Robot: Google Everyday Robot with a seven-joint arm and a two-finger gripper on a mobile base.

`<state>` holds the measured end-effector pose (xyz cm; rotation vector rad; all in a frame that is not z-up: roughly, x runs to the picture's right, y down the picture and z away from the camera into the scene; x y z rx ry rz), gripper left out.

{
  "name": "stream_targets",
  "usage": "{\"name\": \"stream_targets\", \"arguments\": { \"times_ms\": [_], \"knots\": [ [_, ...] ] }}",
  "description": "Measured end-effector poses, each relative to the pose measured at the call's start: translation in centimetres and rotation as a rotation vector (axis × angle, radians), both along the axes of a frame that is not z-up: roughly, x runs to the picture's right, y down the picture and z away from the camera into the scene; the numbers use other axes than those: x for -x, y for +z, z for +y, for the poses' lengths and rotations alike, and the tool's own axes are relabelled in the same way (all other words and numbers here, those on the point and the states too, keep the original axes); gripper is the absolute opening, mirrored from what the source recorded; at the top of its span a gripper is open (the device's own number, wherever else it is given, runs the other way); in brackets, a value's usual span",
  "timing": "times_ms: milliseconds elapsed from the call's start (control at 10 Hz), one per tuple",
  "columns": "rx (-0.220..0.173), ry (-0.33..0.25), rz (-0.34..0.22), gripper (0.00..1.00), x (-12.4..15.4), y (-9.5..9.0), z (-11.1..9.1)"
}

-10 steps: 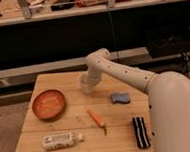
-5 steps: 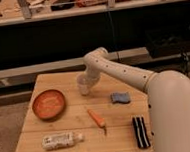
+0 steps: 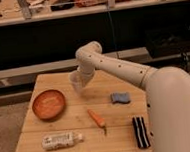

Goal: Place the ceramic cup in the ceramic bowl

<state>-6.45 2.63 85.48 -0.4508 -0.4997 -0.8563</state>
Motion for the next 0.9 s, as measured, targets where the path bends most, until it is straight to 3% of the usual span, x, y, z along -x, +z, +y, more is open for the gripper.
{"name": "stream_targets", "arguments": {
  "times_ms": [300,700,900],
  "knots": [
    [0.000,-0.039,-0.029,0.00,3.6,-2.1,-0.5],
    [-0.003,-0.077,-0.055,0.00,5.2,-3.8,-0.5],
    [-0.001,-0.096,-0.077,0.00,7.6,-4.4,-0.1]
  ]
}}
